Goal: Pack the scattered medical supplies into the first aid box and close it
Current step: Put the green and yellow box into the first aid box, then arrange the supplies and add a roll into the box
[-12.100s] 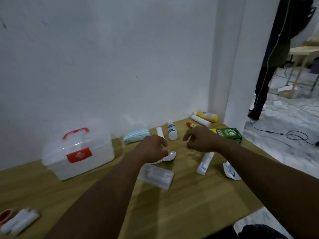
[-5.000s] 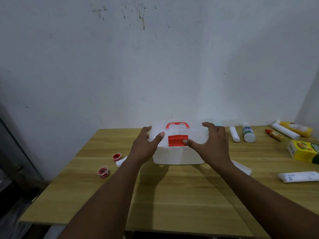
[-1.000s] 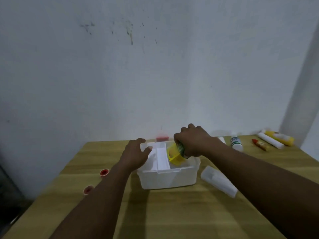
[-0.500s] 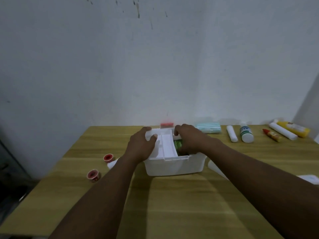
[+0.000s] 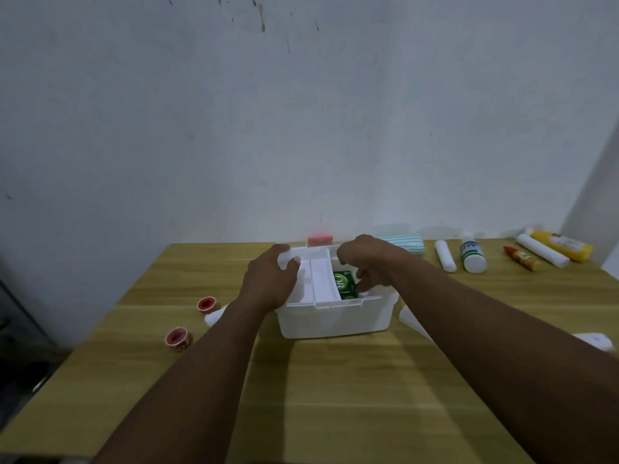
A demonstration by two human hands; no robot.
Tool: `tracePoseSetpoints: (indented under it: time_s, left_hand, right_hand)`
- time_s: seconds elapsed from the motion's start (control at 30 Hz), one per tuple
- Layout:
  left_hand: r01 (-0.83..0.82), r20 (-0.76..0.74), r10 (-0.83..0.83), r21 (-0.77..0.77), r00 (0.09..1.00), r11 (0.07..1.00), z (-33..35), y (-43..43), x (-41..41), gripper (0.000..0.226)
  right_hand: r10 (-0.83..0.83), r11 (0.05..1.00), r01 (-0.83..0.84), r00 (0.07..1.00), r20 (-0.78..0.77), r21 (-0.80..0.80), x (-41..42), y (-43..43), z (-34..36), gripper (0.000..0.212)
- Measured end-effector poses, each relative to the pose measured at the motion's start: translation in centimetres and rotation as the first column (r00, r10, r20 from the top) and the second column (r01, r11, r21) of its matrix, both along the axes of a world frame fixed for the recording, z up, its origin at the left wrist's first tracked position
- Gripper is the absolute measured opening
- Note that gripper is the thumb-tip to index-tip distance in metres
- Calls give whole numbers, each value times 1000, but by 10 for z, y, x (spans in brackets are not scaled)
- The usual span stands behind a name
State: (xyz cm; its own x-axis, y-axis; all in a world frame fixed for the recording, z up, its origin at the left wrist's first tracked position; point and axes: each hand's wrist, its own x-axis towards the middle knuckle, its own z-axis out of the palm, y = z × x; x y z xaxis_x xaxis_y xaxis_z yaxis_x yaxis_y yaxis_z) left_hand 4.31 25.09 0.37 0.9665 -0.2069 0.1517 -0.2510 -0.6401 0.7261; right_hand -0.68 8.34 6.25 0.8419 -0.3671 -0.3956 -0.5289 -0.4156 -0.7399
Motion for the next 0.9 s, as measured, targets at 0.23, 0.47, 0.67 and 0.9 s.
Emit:
tracePoseSetpoints:
  time_s: [0.23,0.47,0.67,0.9]
  left_hand:
    - [16,3,-16,30,1000,999,-3,1,3,47]
    - [-19,164,-34,309,986,951,14,-5,11,58]
    - [189,253,-293,364,922,912,29,-67,-24,51]
    - [399,271,-511,376,816,836,27,-138,-74,43]
  right_hand:
    - [-55,983,52,998,10,174,0,-5,-7,43]
    - [-41,999,43,973,229,-6,-22,-43,20,32]
    - [34,957,15,986,162,-291,-74,-91,14,25]
    - [160,836,-181,983,-86,-519,-115,-118,-41,50]
